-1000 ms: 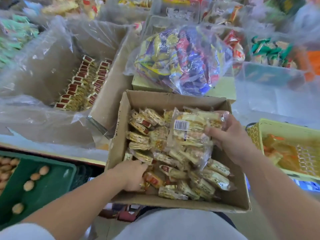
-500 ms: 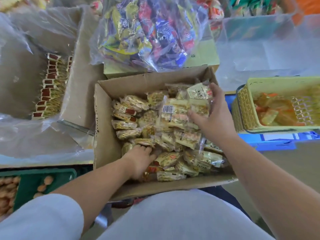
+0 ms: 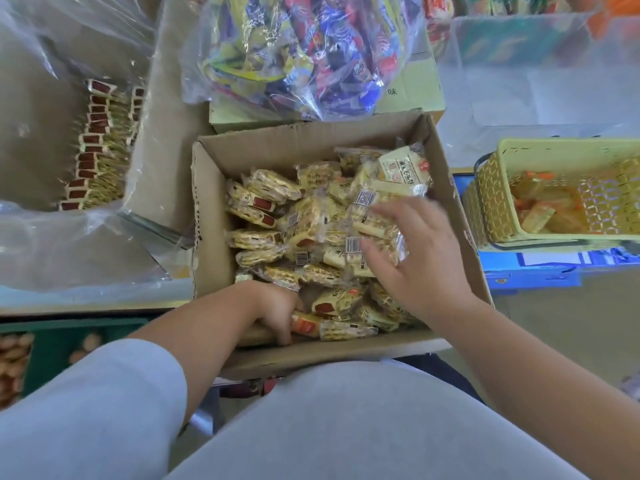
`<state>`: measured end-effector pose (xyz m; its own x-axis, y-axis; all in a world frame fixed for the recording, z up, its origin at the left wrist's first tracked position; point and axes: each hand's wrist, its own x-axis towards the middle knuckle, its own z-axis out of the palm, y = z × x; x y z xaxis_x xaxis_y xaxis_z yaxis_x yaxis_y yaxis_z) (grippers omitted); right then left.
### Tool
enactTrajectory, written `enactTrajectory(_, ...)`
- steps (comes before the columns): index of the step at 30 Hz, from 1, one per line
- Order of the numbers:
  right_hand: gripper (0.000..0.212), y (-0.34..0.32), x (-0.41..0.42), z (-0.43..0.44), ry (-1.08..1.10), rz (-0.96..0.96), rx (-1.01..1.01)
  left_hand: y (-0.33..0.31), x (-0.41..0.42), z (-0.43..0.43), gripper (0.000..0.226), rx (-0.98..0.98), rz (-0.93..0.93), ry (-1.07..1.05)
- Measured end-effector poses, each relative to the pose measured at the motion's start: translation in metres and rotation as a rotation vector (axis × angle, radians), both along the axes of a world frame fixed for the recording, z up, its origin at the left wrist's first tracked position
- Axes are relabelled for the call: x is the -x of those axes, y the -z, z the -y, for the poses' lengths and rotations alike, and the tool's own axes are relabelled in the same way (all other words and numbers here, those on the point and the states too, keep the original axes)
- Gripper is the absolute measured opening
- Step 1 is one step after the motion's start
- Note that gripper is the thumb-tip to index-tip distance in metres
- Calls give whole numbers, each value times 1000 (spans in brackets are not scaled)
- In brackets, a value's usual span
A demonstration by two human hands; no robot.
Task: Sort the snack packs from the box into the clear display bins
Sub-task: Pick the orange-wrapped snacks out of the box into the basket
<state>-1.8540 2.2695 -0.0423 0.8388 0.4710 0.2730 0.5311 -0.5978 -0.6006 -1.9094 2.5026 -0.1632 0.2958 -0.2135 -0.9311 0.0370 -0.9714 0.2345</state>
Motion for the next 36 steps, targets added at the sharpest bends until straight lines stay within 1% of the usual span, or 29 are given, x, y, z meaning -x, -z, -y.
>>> enactTrajectory(1,29,1,3,2,-87,-105,-24,-1,-1,0,72,8,-18,-10)
enactTrajectory(2,21,3,5,2,-168,-233,2,-1,-2,0,65,16,-33,-24)
enactTrajectory(3,17,4,6,2,-241,-348,87,0,-3,0,58,24,-45,-39)
enactTrajectory(5,18,12,4,-1,-373,-491,350,-1,-4,-1,50,50,-60,-60)
enactTrajectory(6,20,15,3,-4,-430,-523,464,-1,-5,-2,49,63,-69,-67)
enactTrajectory(8,25,18,-1,-13,-515,-540,635,-4,-7,-2,54,68,-104,-57)
enactTrajectory(11,34,17,-6,-29,-635,-583,848,-13,-10,0,67,37,-173,-3)
enactTrajectory(13,36,17,-7,-37,-702,-611,958,-19,-10,2,66,27,-205,-2)
enactTrajectory(15,34,22,-7,-42,-742,-603,1064,-23,-9,1,65,33,-209,-28)
enactTrajectory(17,37,30,-6,-46,-789,-593,1175,-26,-7,-1,68,53,-202,-71)
enactTrajectory(19,51,38,-5,-47,-836,-595,1259,-30,-5,-2,68,70,-186,-94)
enactTrajectory(20,58,41,-4,-47,-853,-566,1294,-31,-4,-2,65,78,-171,-96)
enactTrajectory(22,64,46,-3,-44,-879,-391,1374,-35,-2,-2,55,87,-110,-93)
enactTrajectory(23,64,48,-2,-42,-877,-296,1405,-38,-1,-3,46,86,-55,-87)
enactTrajectory(24,65,50,-1,-40,-861,-230,1426,-40,1,-4,36,80,13,-81)
enactTrajectory(25,65,52,0,-38,-838,-195,1438,-44,4,-6,31,72,82,-81)
enactTrajectory(28,62,53,3,-37,-791,-160,1447,-57,14,-11,29,75,242,-101)
enactTrajectory(30,54,53,4,-38,-772,-135,1458,-67,19,-17,26,83,350,-135)
enactTrajectory(33,44,53,4,-41,-777,-120,1507,-82,25,-27,23,117,466,-310)
enactTrajectory(36,44,54,6,-44,-823,-157,1533,-88,34,-32,26,141,553,-462)
